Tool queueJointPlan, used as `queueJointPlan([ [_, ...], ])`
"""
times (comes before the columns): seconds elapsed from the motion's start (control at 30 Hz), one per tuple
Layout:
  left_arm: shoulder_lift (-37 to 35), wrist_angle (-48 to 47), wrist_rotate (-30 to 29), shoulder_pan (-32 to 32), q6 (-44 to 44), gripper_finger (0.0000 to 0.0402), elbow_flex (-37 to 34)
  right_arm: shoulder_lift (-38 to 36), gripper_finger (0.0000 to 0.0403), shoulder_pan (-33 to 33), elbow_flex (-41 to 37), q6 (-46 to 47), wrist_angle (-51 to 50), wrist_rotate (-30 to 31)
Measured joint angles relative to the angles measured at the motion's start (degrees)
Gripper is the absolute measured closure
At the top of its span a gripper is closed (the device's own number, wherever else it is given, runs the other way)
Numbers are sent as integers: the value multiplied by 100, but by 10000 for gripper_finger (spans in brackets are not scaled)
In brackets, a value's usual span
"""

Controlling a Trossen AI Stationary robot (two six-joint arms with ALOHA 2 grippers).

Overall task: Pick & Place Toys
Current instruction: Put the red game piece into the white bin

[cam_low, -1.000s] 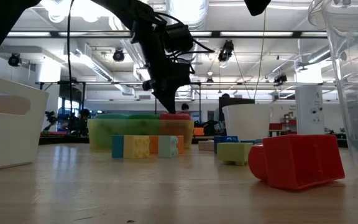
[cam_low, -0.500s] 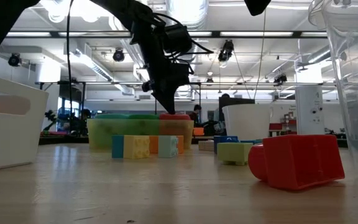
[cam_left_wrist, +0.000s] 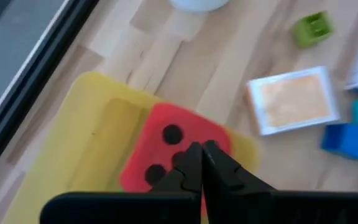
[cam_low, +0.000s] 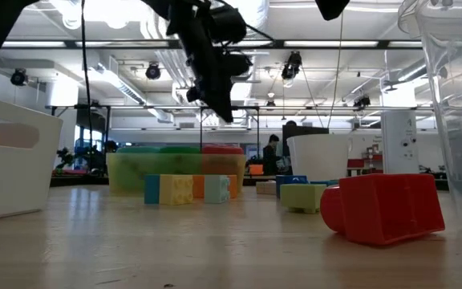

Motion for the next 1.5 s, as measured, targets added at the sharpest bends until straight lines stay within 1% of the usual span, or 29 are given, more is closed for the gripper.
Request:
queueJointPlan([
  [0.1, -144, -131, 65, -29, -20, 399, 93, -1, 394, -4, -1, 0, -4, 0],
  [0.2, -281, -517, 53, -24, -1, 379, 222, -1, 394, -4, 0, 0, -1, 0],
  [0.3, -478, -1077, -186, 15, 105, 337, 370, -1, 394, -4, -1, 0, 4, 0],
  [0.43, -864, -1838, -1001, 115, 146, 265, 353, 0, 394, -4, -1, 1, -1, 0],
  [0.5, -1072, -2210, -1297, 173, 41, 232, 293, -1, 394, -2, -1, 2, 1, 0],
  [0.63, -1437, -3005, -1338, 353, -679, 183, 30, -1, 394, -2, 0, 1, 5, 0],
  [0.7, -1636, -3077, -1340, 497, -1123, 169, -255, -1, 394, -2, 1, 0, 5, 0],
  [0.87, -2122, -2915, -1360, 1055, -1968, 163, -1200, -1, 394, -2, 1, 0, 1, 0],
  [1.0, -2215, -2448, -1360, 1579, -2259, 162, -1851, -1, 394, -2, 0, 0, 3, 0],
  [1.1, -2115, -2248, -1363, 1826, -2240, 162, -2199, -1, 394, -2, -1, 0, 5, 0],
  [1.27, -1922, -2133, -1581, 2008, -1882, 162, -2550, -1, 394, -1, -1, 0, 1, 0],
  [1.33, -1831, -1951, -1615, 2054, -1802, 162, -2653, -1, 394, 2, -1, 0, 3, 0],
  [1.43, -1673, -1696, -1558, 2074, -1656, 162, -2689, 2, 394, 2, -1, 0, 3, 0],
  [1.5, -1535, -1484, -1408, 2077, -1497, 162, -2691, 1, 394, 2, -1, 0, 3, 0],
])
